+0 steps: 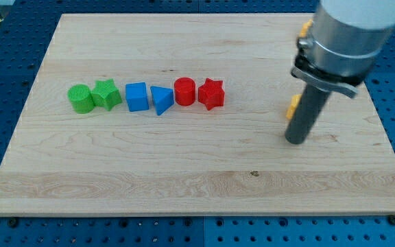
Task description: Push the yellow hexagon to the right side of the red star
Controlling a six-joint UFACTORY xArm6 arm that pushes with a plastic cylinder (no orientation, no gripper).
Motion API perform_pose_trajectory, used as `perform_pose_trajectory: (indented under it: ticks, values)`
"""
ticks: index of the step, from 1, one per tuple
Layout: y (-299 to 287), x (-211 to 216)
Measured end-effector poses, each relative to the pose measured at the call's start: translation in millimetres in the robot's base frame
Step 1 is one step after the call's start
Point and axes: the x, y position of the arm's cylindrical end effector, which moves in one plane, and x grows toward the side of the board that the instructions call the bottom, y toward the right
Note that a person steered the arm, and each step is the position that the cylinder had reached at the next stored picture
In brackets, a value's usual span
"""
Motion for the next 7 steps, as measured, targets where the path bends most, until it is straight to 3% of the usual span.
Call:
perform_pose_trajectory:
  ticks: [2,3,4,6,7]
  values:
    - [-20,5]
    - [30,25]
    - [42,-33]
    - [1,-31]
    - [21,-31]
